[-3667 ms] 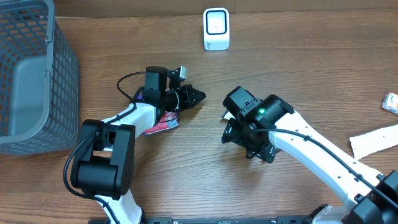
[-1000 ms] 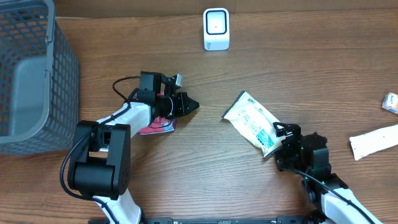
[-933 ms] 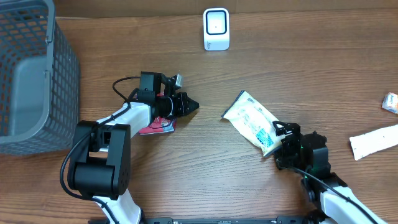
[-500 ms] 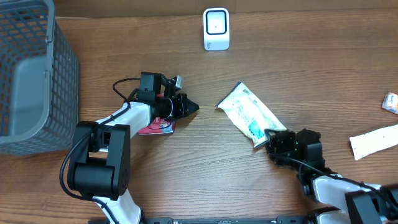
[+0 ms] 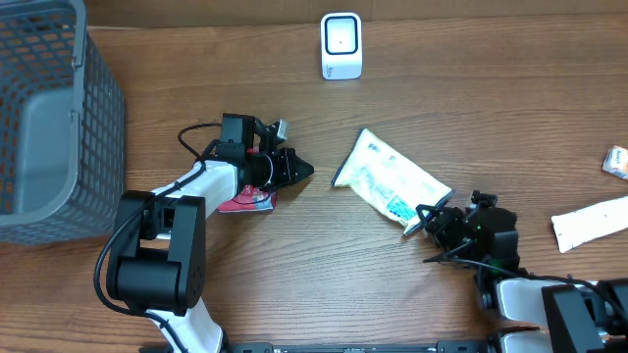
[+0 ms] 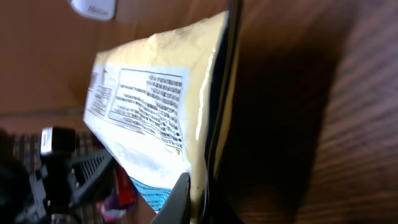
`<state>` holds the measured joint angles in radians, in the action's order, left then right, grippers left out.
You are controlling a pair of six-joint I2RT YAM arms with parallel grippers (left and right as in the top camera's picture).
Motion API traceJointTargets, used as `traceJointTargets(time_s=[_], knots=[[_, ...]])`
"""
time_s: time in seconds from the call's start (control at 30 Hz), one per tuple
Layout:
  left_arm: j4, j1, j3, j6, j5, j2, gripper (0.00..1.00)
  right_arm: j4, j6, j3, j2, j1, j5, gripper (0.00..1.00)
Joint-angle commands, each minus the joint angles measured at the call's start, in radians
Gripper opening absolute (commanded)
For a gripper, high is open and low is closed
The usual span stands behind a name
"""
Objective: Scan the item barcode
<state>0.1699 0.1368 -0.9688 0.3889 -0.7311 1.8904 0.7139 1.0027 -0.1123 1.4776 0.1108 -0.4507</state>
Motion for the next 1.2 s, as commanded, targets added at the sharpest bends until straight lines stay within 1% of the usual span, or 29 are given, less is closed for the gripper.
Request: traceJointTargets(time_s=[0.0,0.1,0.2,0.37,0.47,0.6,0.73,0.83,0.9,0.97,1.07,1.1,1.17], knots=[[0.013,-0.005,-0.001,-0.015,0.034,-0.011,0.04,-0.005,-0.286,-0.053,0.003,-0.048,-0.248,0.04],[0.013,-0.005,-0.001,-0.015,0.035,-0.011,0.04,-0.016,-0.354,-0.097,0.003,-0.078,-0.359,0.04],[0.014,-0.005,-0.001,-0.014,0.035,-0.011,0.04,-0.016,-0.375,-0.137,0.002,-0.102,-0.440,0.04],[0.013,-0.005,-0.001,-0.008,0.036,-0.011,0.04,-0.016,-0.372,-0.201,-0.007,-0.142,-0.541,0.04],[0.013,-0.006,-0.001,-0.008,0.036,-0.011,0.08,-0.016,-0.348,-0.227,-0.023,-0.170,-0.584,0.04],[0.013,-0.005,-0.001,-0.008,0.044,-0.011,0.08,-0.016,-0.325,-0.263,-0.043,-0.207,-0.701,0.04],[0.013,-0.005,-0.001,-0.008,0.062,-0.011,0.08,-0.012,-0.314,-0.306,-0.064,-0.213,-0.820,0.04],[0.013,-0.005,-0.001,-0.008,0.062,-0.011,0.08,-0.042,-0.298,-0.321,-0.064,-0.221,-0.841,0.04],[0.013,-0.005,-0.001,-0.008,0.063,-0.011,0.08,-0.158,-0.356,-0.321,-0.063,-0.223,-0.817,0.04],[0.013,-0.005,-0.001,-0.008,0.070,-0.011,0.08,-0.360,-0.480,-0.321,-0.063,-0.223,-0.746,0.04],[0.013,-0.005,-0.001,-0.008,0.071,-0.011,0.08,-0.716,-0.679,-0.321,-0.061,-0.222,-0.475,0.04],[0.013,-0.005,-0.001,-0.008,0.070,-0.011,0.08,-0.805,-0.729,-0.321,-0.061,-0.222,-0.389,0.04],[0.013,-0.005,-0.001,-0.008,0.070,-0.011,0.08,-0.847,-0.763,-0.321,-0.061,-0.222,-0.353,0.04]])
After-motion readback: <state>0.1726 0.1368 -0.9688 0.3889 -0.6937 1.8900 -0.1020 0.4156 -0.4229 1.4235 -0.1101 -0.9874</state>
